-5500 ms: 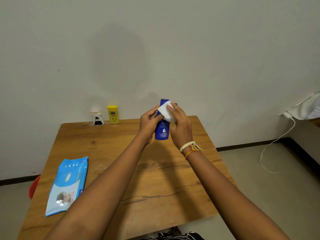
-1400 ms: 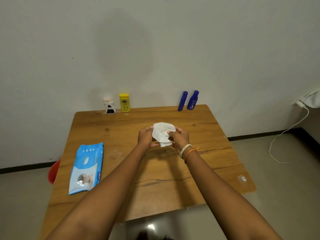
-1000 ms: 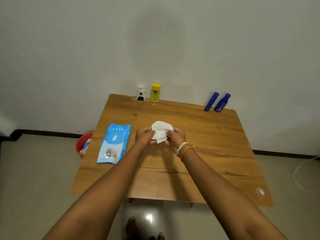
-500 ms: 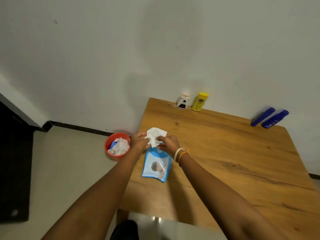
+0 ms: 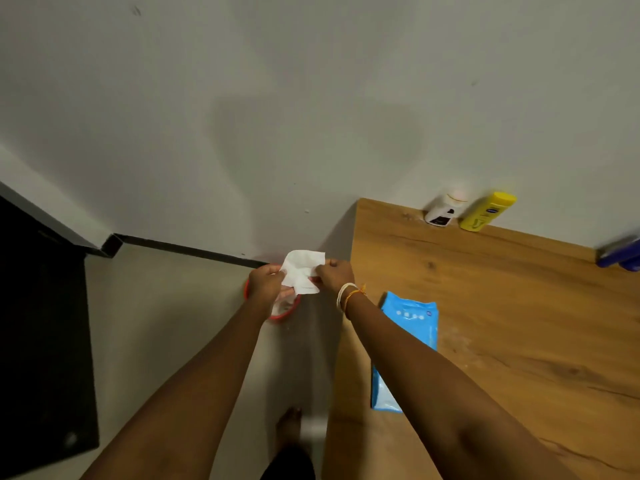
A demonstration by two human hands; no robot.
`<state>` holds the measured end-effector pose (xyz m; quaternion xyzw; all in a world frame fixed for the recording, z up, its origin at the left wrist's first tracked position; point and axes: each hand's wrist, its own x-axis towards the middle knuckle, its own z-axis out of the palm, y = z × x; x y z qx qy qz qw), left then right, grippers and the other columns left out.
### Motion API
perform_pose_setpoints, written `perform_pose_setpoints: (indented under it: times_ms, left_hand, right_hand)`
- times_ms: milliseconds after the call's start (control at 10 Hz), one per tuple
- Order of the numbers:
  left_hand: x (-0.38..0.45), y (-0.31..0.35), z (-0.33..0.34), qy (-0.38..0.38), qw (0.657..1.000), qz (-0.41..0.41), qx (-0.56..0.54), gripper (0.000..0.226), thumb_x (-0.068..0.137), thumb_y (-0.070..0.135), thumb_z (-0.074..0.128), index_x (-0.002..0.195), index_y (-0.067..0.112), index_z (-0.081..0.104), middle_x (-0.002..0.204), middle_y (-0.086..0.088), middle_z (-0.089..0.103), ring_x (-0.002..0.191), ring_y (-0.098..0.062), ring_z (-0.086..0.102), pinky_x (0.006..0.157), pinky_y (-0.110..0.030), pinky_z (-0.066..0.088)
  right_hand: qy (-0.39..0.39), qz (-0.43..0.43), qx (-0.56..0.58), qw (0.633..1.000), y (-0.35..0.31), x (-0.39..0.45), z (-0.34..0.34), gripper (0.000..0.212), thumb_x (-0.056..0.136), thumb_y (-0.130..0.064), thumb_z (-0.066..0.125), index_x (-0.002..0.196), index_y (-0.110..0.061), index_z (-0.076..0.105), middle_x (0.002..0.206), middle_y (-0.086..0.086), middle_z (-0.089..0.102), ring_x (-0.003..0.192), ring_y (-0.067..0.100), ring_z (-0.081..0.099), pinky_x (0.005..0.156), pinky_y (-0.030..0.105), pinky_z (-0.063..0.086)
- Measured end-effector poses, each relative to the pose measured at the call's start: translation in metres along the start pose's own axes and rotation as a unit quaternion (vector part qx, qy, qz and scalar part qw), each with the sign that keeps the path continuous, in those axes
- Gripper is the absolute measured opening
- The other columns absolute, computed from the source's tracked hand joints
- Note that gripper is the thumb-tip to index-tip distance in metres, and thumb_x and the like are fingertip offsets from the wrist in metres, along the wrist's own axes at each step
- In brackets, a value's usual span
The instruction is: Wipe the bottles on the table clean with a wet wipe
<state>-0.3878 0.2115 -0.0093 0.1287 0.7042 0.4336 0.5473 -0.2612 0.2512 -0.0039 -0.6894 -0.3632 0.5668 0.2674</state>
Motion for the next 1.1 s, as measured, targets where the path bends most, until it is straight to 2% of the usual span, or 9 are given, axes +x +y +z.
perform_pose_setpoints:
  times_ms: [200, 300, 400, 500, 600, 700, 800, 900, 1100]
  left_hand:
    - [0.103, -0.04, -0.023, 0.048, 0.995, -0.085, 0.009, 0.038, 0.085, 0.007, 0.068, 0.121, -0.002, 0.057, 0.12, -0.018, 0.062, 0.107, -0.034, 0.062, 0.08, -0.039, 0.057]
    - [0.151, -0.076, -0.032, 0.065, 0.987, -0.136, -0.051, 0.036, 0.087, 0.006, 0.065, 0.121, -0.002, 0.057, 0.122, -0.021, 0.06, 0.108, -0.041, 0.061, 0.087, -0.052, 0.054]
    - [0.19, -0.107, -0.036, 0.052, 0.982, -0.154, -0.091, 0.031, 0.089, -0.001, 0.057, 0.12, -0.006, 0.057, 0.127, -0.024, 0.054, 0.111, -0.048, 0.057, 0.077, -0.048, 0.057]
    - [0.226, -0.13, -0.043, 0.057, 0.976, -0.175, -0.119, 0.034, 0.093, 0.0, 0.053, 0.126, -0.006, 0.052, 0.131, -0.027, 0.051, 0.109, -0.05, 0.057, 0.072, -0.045, 0.058]
    - [0.253, -0.149, -0.046, 0.028, 0.977, -0.182, -0.109, 0.037, 0.098, -0.001, 0.038, 0.135, -0.008, 0.042, 0.119, -0.027, 0.055, 0.112, -0.046, 0.055, 0.093, -0.047, 0.048]
    - [0.277, -0.164, -0.044, -0.002, 0.983, -0.167, -0.079, 0.038, 0.096, -0.005, 0.041, 0.134, -0.006, 0.043, 0.114, -0.02, 0.06, 0.118, -0.039, 0.055, 0.088, -0.037, 0.048]
    - [0.301, -0.177, -0.046, 0.013, 0.985, -0.151, -0.086, 0.031, 0.095, -0.001, 0.047, 0.126, -0.002, 0.053, 0.131, -0.023, 0.054, 0.118, -0.038, 0.054, 0.1, -0.043, 0.043]
    - [0.315, -0.186, -0.055, 0.044, 0.992, -0.109, -0.053, 0.029, 0.091, -0.002, 0.052, 0.117, 0.008, 0.061, 0.129, -0.023, 0.056, 0.107, -0.035, 0.058, 0.1, -0.047, 0.046]
    - [0.267, -0.156, -0.066, 0.048, 0.996, -0.061, 0.041, 0.018, 0.095, 0.009, 0.049, 0.106, 0.012, 0.064, 0.115, -0.013, 0.061, 0.103, -0.026, 0.056, 0.092, -0.039, 0.046]
  right_hand:
    - [-0.022, 0.036, -0.007, 0.999, 0.031, 0.074, 0.061, 0.024, 0.093, -0.02, 0.053, 0.074, -0.009, 0.062, 0.081, 0.015, 0.066, 0.061, 0.031, 0.065, 0.071, 0.043, 0.057]
    - [-0.01, 0.056, -0.028, 0.998, 0.063, 0.118, 0.085, 0.016, 0.092, -0.009, 0.054, 0.082, -0.002, 0.065, 0.083, 0.015, 0.064, 0.048, 0.016, 0.062, 0.047, 0.023, 0.054]
    - [-0.004, 0.096, 0.014, 0.995, 0.1, 0.161, 0.107, 0.014, 0.085, 0.008, 0.055, 0.095, 0.004, 0.063, 0.094, 0.02, 0.061, 0.062, 0.029, 0.06, 0.038, 0.021, 0.05]
    - [0.002, 0.128, -0.002, 0.992, 0.137, 0.199, 0.13, 0.024, 0.078, 0.011, 0.062, 0.073, -0.012, 0.061, 0.097, 0.022, 0.064, 0.078, 0.041, 0.064, 0.05, 0.033, 0.057]
    - [0.012, 0.128, -0.053, 0.99, 0.2, 0.26, 0.153, 0.022, 0.068, 0.001, 0.065, 0.061, -0.02, 0.061, 0.09, 0.022, 0.068, 0.077, 0.043, 0.066, 0.07, 0.052, 0.058]
    - [-0.001, 0.117, -0.085, 0.989, 0.244, 0.302, 0.175, 0.012, 0.062, -0.008, 0.062, 0.059, -0.02, 0.063, 0.089, 0.021, 0.07, 0.083, 0.043, 0.066, 0.079, 0.055, 0.055]
    - [-0.03, 0.102, -0.122, 0.987, 0.211, 0.281, 0.18, 0.025, 0.074, -0.001, 0.062, 0.096, -0.009, 0.069, 0.107, 0.019, 0.066, 0.102, 0.036, 0.062, 0.089, 0.044, 0.052]
    - [-0.048, 0.111, -0.18, 0.976, 0.194, 0.272, 0.176, 0.044, 0.083, -0.001, 0.057, 0.127, 0.001, 0.052, 0.127, 0.016, 0.056, 0.118, 0.033, 0.054, 0.092, 0.032, 0.045]
    - [-0.081, 0.077, -0.263, 0.958, 0.157, 0.221, 0.153, 0.042, 0.09, -0.003, 0.05, 0.132, 0.004, 0.046, 0.133, 0.02, 0.051, 0.123, 0.034, 0.049, 0.096, 0.032, 0.041]
